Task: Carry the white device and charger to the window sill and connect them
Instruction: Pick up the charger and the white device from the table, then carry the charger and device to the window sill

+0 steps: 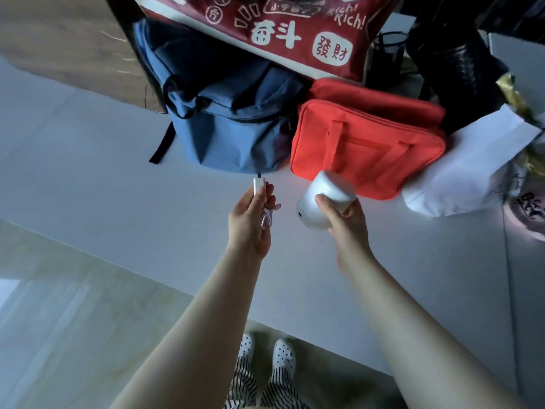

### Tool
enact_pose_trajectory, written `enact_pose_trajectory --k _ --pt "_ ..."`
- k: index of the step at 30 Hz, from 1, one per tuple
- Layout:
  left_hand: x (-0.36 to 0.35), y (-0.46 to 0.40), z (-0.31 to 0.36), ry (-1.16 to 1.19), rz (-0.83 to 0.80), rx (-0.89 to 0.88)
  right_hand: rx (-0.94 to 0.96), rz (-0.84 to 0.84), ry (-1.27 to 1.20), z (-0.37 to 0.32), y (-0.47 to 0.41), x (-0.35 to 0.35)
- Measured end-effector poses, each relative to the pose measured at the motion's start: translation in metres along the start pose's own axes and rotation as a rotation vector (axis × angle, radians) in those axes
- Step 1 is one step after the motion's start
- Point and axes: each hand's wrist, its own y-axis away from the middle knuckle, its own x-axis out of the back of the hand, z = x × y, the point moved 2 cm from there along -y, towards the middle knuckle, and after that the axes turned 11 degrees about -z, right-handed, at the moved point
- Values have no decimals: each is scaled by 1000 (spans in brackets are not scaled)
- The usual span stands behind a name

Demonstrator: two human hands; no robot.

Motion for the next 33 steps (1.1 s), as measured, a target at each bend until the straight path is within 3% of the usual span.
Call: enact_pose_trajectory --k 4,14,20,33 --pt "27 15 55 136 86 -66 -10 -139 32 -24 -4 -54" --pt "139 82 165 201 340 -321 -59 -538 166 -53 17 -219" --pt "210 139 203 292 505 -450 -115 -728 217 -46 48 -308" --pt "352 237 252 433 706 -593 -163 -1049 391 -8 146 -478"
